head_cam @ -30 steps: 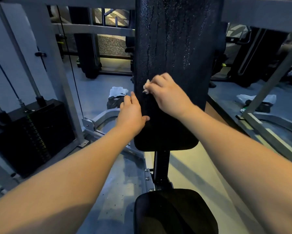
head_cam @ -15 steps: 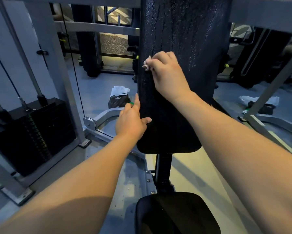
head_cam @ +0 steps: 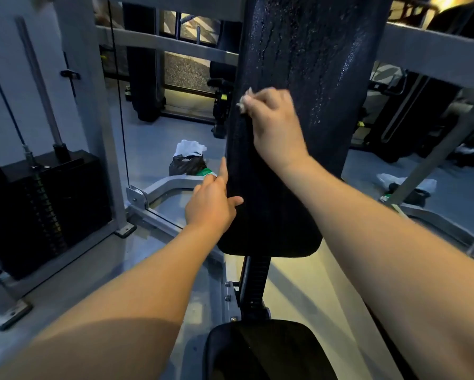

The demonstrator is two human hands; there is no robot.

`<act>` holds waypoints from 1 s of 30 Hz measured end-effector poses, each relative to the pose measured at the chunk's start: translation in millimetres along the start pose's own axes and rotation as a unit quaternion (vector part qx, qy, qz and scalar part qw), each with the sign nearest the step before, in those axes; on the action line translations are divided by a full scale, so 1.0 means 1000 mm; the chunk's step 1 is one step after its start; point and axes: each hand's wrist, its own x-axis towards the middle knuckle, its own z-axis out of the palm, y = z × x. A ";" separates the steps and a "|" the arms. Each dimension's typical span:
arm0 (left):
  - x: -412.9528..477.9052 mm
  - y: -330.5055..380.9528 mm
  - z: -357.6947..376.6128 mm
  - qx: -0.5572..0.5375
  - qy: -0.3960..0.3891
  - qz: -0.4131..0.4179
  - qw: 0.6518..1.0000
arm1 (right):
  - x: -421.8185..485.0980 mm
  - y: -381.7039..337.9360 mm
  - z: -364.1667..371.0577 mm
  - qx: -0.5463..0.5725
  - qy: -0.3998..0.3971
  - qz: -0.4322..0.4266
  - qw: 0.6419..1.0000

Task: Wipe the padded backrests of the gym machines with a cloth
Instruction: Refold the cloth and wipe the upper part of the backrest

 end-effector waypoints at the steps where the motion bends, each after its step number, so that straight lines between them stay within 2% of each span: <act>1: 0.000 0.000 0.000 0.003 0.001 0.003 1.000 | -0.014 -0.006 0.002 0.013 -0.022 -0.015 1.000; 3: 0.000 0.000 -0.001 0.013 0.002 0.010 1.000 | -0.033 -0.006 -0.002 0.019 -0.077 -0.087 0.993; 5: 0.000 0.002 -0.003 0.029 0.000 0.013 1.000 | -0.021 0.007 -0.009 -0.004 -0.099 -0.142 0.985; 7: -0.002 0.004 -0.004 0.038 -0.002 0.010 0.999 | 0.005 0.020 -0.012 -0.030 -0.062 -0.132 0.989; 10: -0.005 0.005 -0.005 0.048 -0.003 0.006 0.999 | 0.037 0.029 -0.009 -0.031 0.009 -0.038 0.999; 13: -0.006 0.007 -0.006 0.058 -0.007 0.003 0.998 | 0.022 0.013 0.000 -0.027 0.022 0.039 0.999; 15: -0.007 0.008 -0.006 0.056 -0.005 0.000 0.998 | -0.007 0.000 0.005 -0.014 0.003 0.028 1.000; 19: -0.006 0.010 -0.014 0.065 -0.029 -0.002 0.997 | -0.048 0.004 0.002 -0.045 -0.065 -0.062 0.995; 22: -0.003 0.016 -0.029 0.109 -0.040 0.017 0.993 | -0.051 0.026 -0.009 -0.108 -0.057 -0.084 0.989; 24: -0.001 0.022 -0.042 0.139 -0.007 0.059 0.988 | -0.055 0.044 -0.018 -0.142 -0.028 -0.027 0.989; 27: 0.008 0.039 -0.064 0.170 0.058 0.148 0.973 | -0.070 0.059 -0.029 -0.148 0.023 0.117 0.982; 30: 0.027 0.064 -0.078 0.237 0.050 0.203 0.949 | -0.075 0.047 -0.027 -0.105 0.021 0.221 0.969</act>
